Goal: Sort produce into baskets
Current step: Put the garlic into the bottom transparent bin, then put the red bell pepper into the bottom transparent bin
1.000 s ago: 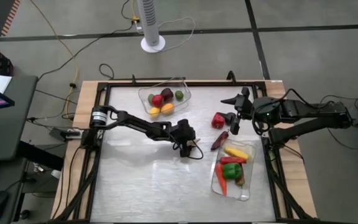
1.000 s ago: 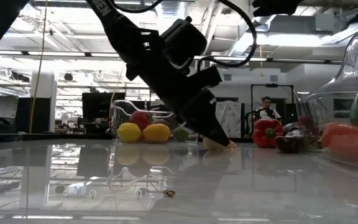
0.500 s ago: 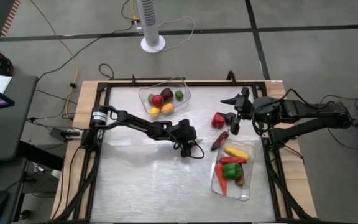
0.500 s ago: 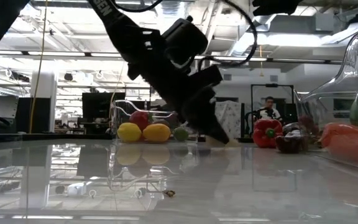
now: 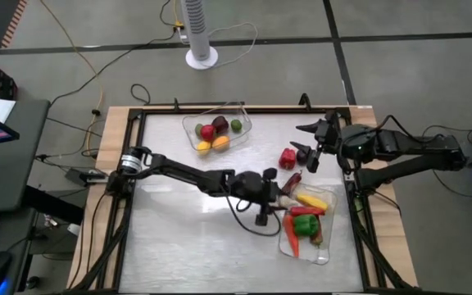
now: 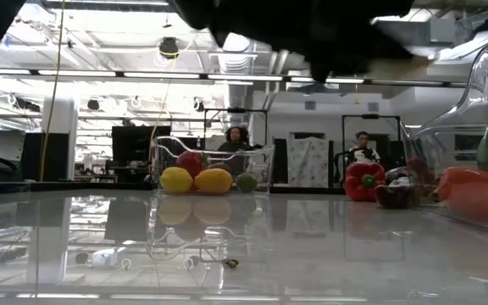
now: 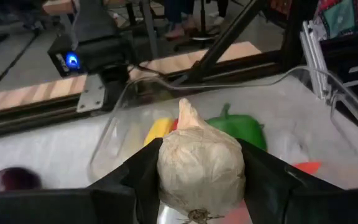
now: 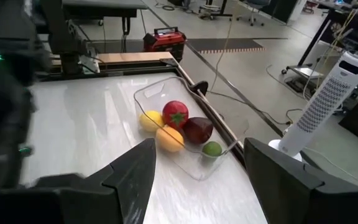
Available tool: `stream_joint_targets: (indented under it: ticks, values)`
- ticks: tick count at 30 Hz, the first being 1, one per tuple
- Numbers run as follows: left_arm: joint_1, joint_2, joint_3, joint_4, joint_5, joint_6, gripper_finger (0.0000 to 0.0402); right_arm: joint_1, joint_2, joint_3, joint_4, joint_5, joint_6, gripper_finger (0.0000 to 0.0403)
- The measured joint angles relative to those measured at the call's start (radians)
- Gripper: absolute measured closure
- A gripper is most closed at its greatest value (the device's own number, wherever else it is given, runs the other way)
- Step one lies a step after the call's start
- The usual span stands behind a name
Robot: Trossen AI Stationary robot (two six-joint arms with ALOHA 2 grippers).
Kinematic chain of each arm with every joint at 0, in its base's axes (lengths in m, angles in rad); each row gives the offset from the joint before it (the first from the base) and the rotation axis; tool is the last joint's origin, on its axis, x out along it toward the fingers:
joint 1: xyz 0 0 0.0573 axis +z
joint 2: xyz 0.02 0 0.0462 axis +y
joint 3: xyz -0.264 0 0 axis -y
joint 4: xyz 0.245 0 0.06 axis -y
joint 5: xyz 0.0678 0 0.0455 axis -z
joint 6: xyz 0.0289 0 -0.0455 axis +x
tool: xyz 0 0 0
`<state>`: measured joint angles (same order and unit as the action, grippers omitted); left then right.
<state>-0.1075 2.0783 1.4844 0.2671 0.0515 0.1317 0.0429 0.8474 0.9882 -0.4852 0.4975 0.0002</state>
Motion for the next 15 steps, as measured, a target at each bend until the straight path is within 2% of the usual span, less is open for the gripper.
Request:
stream_joint_targets:
  ticks: [4,10,15]
  values:
    - [-0.019,0.082,0.114,-0.059,-0.012,-0.012,0.0224,0.0,0.018,0.0,0.013,-0.001,-0.002,0.0131]
    - [-0.002,0.201,0.364,-0.332,0.067,0.004,0.0156,0.0,0.026,0.0,0.013,-0.007,0.003,0.0131]
    - [0.006,0.21,0.39,-0.404,0.142,0.058,0.0108,-0.002,0.024,0.0,-0.029,-0.021,0.027,0.0131]
